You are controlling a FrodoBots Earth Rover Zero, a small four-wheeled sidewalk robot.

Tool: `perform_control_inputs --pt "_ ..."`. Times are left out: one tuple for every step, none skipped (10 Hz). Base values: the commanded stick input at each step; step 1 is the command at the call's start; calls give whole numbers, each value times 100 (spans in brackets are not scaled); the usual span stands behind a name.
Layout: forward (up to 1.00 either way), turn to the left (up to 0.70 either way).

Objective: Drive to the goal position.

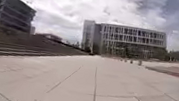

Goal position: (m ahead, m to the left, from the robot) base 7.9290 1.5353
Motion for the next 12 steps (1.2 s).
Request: perform_control_inputs --pt "70 0" --pt "70 0" --pt "70 0" --pt "70 0" --pt "70 0" --pt "70 0" --pt "70 0" --pt "70 0" --pt "70 0" --pt "70 0" --pt "70 0" --pt "70 0"
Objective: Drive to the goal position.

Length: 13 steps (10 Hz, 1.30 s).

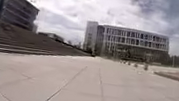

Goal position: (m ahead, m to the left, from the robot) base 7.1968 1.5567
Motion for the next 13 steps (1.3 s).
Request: perform_control_inputs --pt "70 0" --pt "70 0" --pt "70 0" --pt "70 0" --pt "70 0" --pt "70 0" --pt "70 0" --pt "70 0" --pt "70 -1" --pt "70 -2" --pt "70 -2" --pt "70 -2" --pt "70 0"
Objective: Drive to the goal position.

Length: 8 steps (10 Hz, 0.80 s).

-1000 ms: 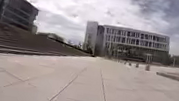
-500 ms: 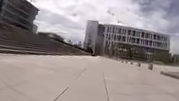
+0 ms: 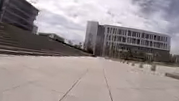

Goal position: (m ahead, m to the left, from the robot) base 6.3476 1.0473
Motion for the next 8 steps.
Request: perform_control_inputs --pt "70 0" --pt "70 0" --pt "70 0" --pt "70 0" --pt "70 0" --pt "70 0" --pt "70 0" --pt "70 0"
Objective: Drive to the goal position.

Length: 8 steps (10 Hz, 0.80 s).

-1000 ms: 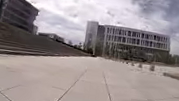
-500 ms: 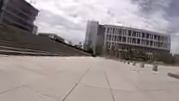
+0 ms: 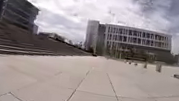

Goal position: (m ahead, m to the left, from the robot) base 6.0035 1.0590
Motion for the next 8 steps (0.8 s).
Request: perform_control_inputs --pt "70 0" --pt "70 0" --pt "70 0" --pt "70 0" --pt "70 0" --pt "70 0" --pt "70 0" --pt "70 0"
